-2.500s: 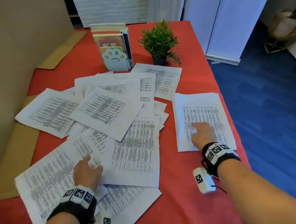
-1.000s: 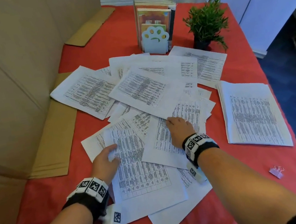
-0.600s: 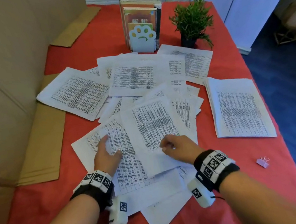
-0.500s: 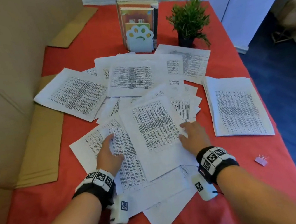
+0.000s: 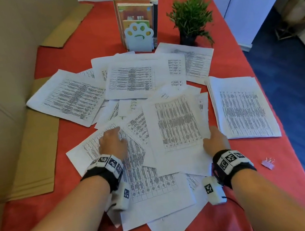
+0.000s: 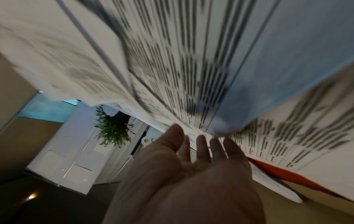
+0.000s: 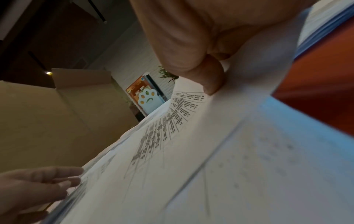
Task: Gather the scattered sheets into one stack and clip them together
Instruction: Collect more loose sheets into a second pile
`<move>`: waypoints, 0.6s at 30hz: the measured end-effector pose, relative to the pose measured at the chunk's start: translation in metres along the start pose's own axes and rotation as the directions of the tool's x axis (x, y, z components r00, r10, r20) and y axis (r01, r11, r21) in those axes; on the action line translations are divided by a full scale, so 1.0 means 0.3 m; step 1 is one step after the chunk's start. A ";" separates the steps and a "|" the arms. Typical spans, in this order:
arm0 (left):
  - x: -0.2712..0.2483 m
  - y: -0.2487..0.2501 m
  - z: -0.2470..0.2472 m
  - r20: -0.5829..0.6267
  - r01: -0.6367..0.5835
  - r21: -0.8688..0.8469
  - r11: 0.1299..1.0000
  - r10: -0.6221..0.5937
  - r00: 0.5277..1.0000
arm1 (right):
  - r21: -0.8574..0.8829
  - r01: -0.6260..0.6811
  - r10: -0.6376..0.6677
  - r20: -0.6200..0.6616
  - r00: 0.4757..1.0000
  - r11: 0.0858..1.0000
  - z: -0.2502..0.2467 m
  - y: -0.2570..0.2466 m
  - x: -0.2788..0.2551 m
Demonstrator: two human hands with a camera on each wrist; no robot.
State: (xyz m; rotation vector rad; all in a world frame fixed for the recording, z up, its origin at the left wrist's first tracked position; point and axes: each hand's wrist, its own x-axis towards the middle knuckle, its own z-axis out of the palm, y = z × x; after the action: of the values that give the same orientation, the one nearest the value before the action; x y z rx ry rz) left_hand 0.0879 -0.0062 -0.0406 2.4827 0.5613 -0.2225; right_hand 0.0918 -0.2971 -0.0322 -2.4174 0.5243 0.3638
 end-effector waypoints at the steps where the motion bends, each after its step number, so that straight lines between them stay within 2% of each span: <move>1: 0.033 0.006 -0.001 0.060 -0.001 -0.005 1.000 0.002 0.998 | 0.015 -0.014 0.014 0.001 1.000 1.000 -0.015 0.011 -0.001; 3: 0.095 0.026 -0.006 0.127 0.019 0.048 0.999 -0.025 0.992 | 0.075 -0.049 0.049 -0.004 0.999 0.996 -0.032 0.033 0.002; 6: 0.154 0.063 -0.016 0.144 0.017 0.123 0.992 -0.034 0.989 | 0.148 -0.116 0.118 -0.004 0.993 0.982 -0.028 0.053 0.017; 10: 0.165 0.095 -0.002 0.137 -0.039 0.061 0.997 0.030 0.990 | 0.226 -0.162 0.158 0.032 0.987 0.961 0.001 0.051 0.023; 12: 0.134 0.115 -0.007 0.091 -0.079 0.016 0.997 0.077 0.993 | 0.272 -0.168 0.158 0.059 0.986 0.948 0.017 0.050 0.028; 14: 0.079 0.114 -0.017 0.083 -0.068 -0.068 0.995 0.074 0.994 | 0.328 -0.173 0.159 0.070 0.985 0.929 0.032 0.051 0.033; 16: -0.005 0.086 -0.027 0.155 -0.030 -0.109 0.994 0.046 0.987 | 0.358 -0.165 0.150 0.069 0.986 0.919 0.040 0.047 0.031; 18: -0.097 0.035 -0.031 0.317 -0.003 -0.059 0.998 0.022 0.948 | 0.353 -0.136 0.123 0.060 0.991 0.926 0.039 0.035 0.016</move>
State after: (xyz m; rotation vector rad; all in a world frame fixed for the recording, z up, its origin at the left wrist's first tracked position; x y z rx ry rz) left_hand 0.0667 -0.0185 -0.0197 2.3280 0.4087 -0.5803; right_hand 0.0898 -0.2987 -0.0483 -2.0274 0.6741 0.3358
